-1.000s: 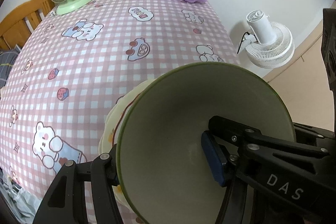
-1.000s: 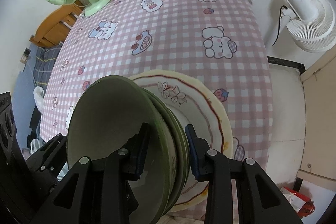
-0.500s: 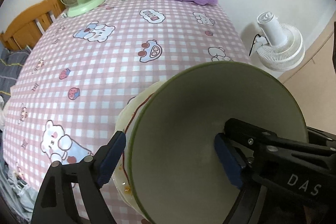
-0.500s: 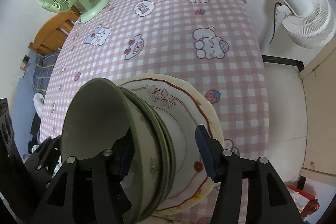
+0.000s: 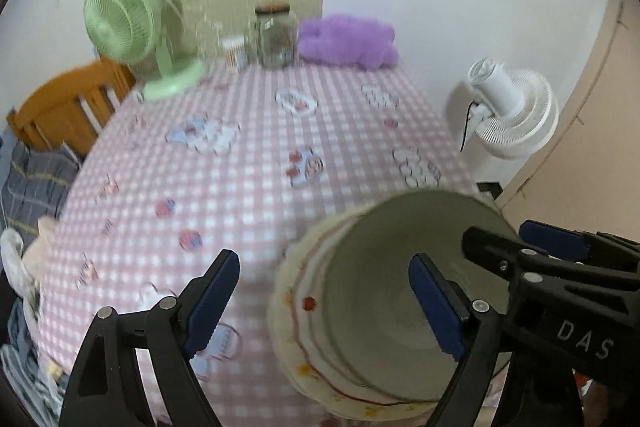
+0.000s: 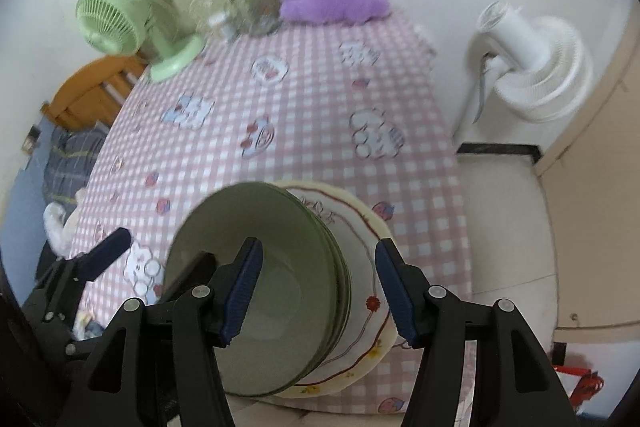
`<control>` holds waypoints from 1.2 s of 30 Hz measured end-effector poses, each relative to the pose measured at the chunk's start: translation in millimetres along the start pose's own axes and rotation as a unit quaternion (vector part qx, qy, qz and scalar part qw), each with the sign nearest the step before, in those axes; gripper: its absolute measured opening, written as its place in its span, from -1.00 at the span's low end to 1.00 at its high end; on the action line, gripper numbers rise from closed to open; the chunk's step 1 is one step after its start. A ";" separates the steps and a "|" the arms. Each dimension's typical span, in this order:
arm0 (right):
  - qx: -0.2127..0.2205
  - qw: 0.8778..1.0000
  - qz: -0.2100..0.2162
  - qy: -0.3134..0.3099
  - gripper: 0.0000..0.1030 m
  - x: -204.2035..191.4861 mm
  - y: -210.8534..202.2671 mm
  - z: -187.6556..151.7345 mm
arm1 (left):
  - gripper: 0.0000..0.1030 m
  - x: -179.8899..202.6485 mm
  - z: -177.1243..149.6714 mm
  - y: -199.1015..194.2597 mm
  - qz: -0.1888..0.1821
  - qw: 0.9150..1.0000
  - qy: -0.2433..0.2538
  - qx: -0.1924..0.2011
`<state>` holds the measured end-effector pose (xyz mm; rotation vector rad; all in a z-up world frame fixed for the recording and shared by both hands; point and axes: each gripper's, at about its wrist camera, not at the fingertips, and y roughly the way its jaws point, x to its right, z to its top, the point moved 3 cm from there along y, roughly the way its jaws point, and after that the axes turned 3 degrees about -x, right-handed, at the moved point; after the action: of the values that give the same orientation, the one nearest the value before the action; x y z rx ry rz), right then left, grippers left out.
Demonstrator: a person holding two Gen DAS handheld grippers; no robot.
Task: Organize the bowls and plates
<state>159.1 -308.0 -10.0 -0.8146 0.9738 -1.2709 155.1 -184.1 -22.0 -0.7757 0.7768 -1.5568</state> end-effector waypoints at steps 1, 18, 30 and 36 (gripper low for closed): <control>0.008 1.000 -0.005 0.004 0.21 -3.4 -4.5 -0.3 | 0.71 -5.8 1.5 -4.8 0.000 1.000 0.003 0.010; 0.134 0.989 -0.056 0.029 0.40 -115.8 -38.8 -33.6 | 0.88 -119.9 -16.4 -45.3 -0.010 0.996 0.034 0.081; 0.202 0.977 -0.063 -0.021 0.45 -158.3 -26.1 -84.2 | 0.91 -173.9 -85.8 -57.5 0.031 0.990 -0.005 0.134; 0.225 0.972 -0.061 -0.021 0.59 -159.2 -24.3 -121.3 | 1.00 -172.3 -125.5 -72.0 0.049 0.987 -0.003 0.156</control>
<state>33.5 -150.3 -13.4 -0.5472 0.5719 -1.5015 30.1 1.9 -42.4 -0.5054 0.5401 -1.5387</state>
